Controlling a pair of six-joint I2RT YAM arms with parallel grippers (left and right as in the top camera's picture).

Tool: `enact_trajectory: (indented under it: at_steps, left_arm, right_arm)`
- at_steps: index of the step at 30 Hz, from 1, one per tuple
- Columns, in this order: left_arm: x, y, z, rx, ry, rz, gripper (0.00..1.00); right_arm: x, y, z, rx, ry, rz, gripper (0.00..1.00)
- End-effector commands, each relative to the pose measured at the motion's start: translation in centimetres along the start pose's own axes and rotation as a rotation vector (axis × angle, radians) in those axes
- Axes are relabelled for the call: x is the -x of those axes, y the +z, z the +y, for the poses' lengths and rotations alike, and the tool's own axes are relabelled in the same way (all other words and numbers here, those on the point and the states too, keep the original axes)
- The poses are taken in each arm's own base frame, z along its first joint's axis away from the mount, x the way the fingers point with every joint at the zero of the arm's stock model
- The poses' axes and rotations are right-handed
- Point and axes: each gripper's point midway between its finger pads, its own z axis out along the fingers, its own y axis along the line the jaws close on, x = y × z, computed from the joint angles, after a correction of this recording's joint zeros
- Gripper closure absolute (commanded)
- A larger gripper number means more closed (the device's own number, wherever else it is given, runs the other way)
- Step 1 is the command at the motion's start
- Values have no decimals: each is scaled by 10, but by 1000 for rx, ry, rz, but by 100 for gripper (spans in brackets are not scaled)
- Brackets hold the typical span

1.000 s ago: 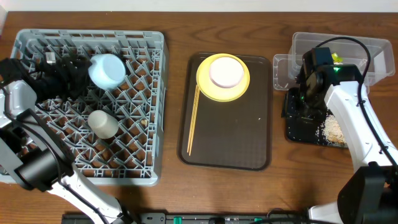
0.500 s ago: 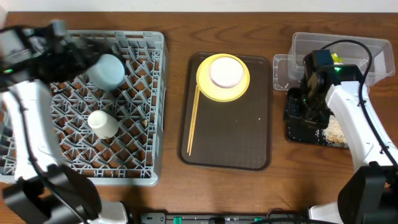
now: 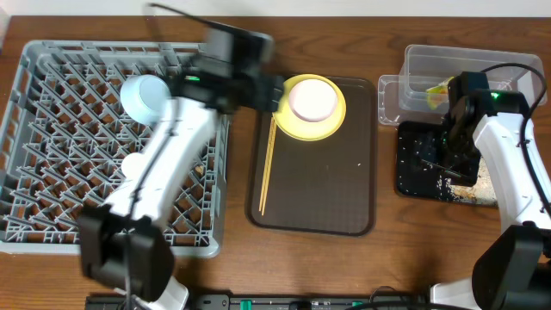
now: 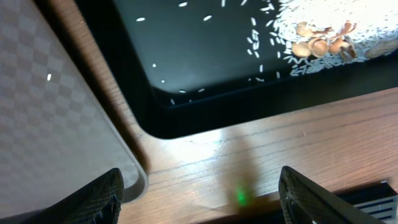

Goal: Sort waste into correct bins and load items into the dishwasher
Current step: 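Reach the left gripper to the white bowl on the yellow plate and grip it, then carry the white bowl with the left gripper into the dish rack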

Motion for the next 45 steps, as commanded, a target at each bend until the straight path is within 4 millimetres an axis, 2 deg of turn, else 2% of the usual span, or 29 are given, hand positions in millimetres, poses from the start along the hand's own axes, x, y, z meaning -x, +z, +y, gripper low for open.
enact_trajectory:
  at_steps: [1, 5, 9, 13, 16, 19, 23, 26, 32, 37, 40, 45]
  left_arm:
    - [-8, 33, -19, 49, 121, 32, 12]
    - [-20, 72, -49, 17, 186, 51, 12]
    - [-38, 106, -67, -11, 263, 86, 13]
    - [-58, 132, -69, -18, 293, 136, 18]
    - [-71, 144, -65, -14, 288, 177, 30]
    - [-76, 146, -63, -11, 286, 192, 46]
    - [-74, 145, -63, -12, 286, 189, 75]
    - [-76, 144, -63, -11, 285, 198, 87]
    - [-78, 144, -62, -10, 284, 205, 94]
    - [-76, 139, -63, -10, 284, 202, 94]
    - [-61, 125, -68, -15, 289, 160, 94]
    - [-23, 82, -75, -20, 291, 41, 94]
  right_arm:
    - [3, -9, -4, 1, 9, -33, 22]
    - [3, -8, -4, 0, 9, -32, 22]
    - [3, -8, -4, 0, 1, -31, 22]
    - [3, -8, -4, 0, 1, -31, 22]
    - [3, -8, -4, 0, 1, -31, 22]
    - [3, -8, -4, 0, 1, -31, 22]
    - [3, -8, -4, 0, 1, -32, 23]
    - [3, -8, -4, 0, 1, -31, 23]
    - [2, -8, -4, 0, -3, -30, 23]
    - [2, -8, -4, 0, -7, -30, 23]
    - [2, -8, -4, 0, -7, -30, 23]
    - [2, -8, -4, 0, -7, -30, 23]
